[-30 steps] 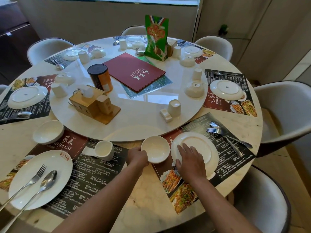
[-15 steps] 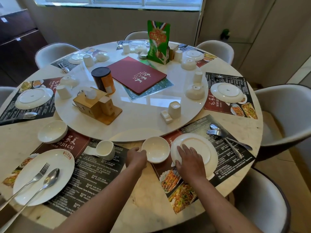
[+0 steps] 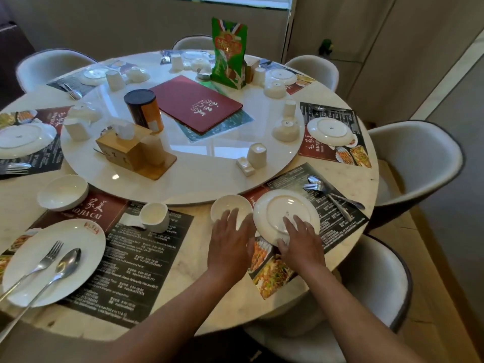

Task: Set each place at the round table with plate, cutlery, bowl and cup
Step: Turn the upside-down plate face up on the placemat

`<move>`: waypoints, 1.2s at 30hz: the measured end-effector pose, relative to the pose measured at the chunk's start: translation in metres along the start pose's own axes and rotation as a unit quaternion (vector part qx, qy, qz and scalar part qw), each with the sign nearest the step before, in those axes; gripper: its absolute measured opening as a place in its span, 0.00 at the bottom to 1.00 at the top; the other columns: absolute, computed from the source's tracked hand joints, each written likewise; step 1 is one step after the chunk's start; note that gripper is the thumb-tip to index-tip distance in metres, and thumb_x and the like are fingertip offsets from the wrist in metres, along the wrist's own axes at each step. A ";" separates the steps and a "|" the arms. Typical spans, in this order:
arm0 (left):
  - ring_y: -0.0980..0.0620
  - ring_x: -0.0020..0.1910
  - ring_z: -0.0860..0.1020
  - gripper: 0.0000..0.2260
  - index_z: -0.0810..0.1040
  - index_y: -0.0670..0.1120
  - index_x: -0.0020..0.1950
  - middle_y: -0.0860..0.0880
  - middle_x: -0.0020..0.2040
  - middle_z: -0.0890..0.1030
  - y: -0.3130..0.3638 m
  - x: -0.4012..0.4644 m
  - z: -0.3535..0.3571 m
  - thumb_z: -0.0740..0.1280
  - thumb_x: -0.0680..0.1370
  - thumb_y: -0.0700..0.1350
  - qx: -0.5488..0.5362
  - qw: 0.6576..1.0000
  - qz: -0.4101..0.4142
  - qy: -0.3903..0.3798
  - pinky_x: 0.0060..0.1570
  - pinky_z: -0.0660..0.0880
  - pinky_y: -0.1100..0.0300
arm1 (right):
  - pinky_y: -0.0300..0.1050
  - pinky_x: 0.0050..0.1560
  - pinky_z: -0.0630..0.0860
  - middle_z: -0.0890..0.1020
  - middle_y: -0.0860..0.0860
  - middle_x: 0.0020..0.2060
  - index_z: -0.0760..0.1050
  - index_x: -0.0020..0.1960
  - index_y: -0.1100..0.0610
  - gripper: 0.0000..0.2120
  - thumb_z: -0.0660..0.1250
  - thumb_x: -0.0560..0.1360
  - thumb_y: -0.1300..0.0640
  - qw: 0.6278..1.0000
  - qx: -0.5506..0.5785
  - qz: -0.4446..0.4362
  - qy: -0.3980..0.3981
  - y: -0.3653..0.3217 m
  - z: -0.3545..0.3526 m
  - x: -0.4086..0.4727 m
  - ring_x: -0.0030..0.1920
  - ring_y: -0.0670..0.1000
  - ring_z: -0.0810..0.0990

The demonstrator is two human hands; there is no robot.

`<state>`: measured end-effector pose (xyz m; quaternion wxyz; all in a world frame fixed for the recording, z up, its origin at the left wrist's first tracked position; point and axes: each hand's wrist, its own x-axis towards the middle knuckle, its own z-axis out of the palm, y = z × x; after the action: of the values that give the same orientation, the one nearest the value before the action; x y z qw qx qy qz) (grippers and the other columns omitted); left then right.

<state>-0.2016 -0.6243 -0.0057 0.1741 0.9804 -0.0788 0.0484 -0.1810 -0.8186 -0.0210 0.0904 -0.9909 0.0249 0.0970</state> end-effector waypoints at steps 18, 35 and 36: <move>0.40 0.81 0.45 0.39 0.48 0.58 0.82 0.45 0.83 0.44 0.083 0.040 0.068 0.65 0.78 0.64 0.051 0.980 -0.042 -0.187 0.77 0.54 0.41 | 0.51 0.60 0.76 0.76 0.55 0.66 0.71 0.70 0.57 0.32 0.70 0.74 0.40 0.947 0.264 0.177 -0.054 0.086 -0.025 0.069 0.64 0.59 0.76; 0.42 0.80 0.51 0.36 0.51 0.59 0.81 0.46 0.82 0.51 0.106 0.032 0.072 0.66 0.78 0.55 0.087 0.983 -0.059 -0.150 0.67 0.73 0.45 | 0.59 0.45 0.81 0.79 0.57 0.48 0.70 0.59 0.58 0.23 0.77 0.70 0.53 0.798 0.492 0.250 -0.243 0.108 -0.056 0.106 0.43 0.58 0.81; 0.42 0.80 0.55 0.34 0.53 0.58 0.81 0.45 0.82 0.55 0.108 0.031 0.072 0.66 0.78 0.52 0.094 0.985 -0.047 -0.139 0.65 0.75 0.45 | 0.57 0.42 0.81 0.79 0.57 0.49 0.71 0.60 0.59 0.24 0.78 0.70 0.54 0.800 0.495 0.241 -0.239 0.110 -0.058 0.104 0.43 0.59 0.81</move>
<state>-0.1851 -0.7533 -0.0331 0.0707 0.9922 -0.0512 -0.0895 -0.0757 -0.9410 -0.0045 0.5449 -0.7189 0.2855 0.3238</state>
